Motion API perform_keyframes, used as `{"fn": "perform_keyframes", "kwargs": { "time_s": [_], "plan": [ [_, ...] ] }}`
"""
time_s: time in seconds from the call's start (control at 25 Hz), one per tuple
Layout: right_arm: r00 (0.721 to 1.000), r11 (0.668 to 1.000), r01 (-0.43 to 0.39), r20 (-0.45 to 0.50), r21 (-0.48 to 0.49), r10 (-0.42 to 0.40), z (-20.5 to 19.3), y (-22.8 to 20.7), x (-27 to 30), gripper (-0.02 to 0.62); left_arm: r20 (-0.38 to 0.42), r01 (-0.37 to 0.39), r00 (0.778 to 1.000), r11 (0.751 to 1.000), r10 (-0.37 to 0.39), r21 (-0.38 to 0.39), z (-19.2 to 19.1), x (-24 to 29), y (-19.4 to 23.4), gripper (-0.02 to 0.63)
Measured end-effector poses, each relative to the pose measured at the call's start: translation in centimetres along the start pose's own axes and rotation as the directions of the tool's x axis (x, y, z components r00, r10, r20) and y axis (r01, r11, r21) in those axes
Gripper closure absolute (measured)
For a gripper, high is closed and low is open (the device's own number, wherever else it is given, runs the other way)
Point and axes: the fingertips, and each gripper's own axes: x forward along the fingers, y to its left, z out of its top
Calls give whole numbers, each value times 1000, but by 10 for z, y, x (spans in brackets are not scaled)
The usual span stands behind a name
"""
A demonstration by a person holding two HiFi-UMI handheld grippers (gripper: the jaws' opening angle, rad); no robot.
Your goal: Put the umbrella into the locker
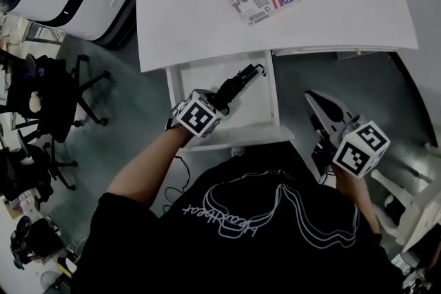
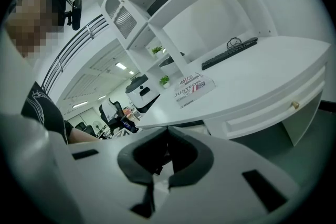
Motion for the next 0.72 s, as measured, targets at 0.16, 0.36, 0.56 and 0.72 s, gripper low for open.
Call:
{"fn": "perform_keyframes", "kwargs": {
  "time_s": [0.16, 0.36, 0.56, 0.72],
  "plan": [
    [1000, 1000, 17, -23, 9, -17, -7, -8, 0, 592, -5, 4, 1000, 1000, -4, -8, 1, 18, 4, 374],
    [999, 1000, 18, -50, 26, -17, -14, -13, 5, 592, -60, 2, 998, 1000, -3, -9, -12, 40, 7, 374],
    [998, 999, 7, -61, 31, -5, -9, -16, 13, 592, -89, -9, 996, 999, 6, -34, -18, 53, 13, 374],
    [998, 999, 14, -69, 49, -10, -7, -25, 18, 592, -101, 0, 995, 999, -6, -52, -22, 65, 12, 374]
  ]
}}
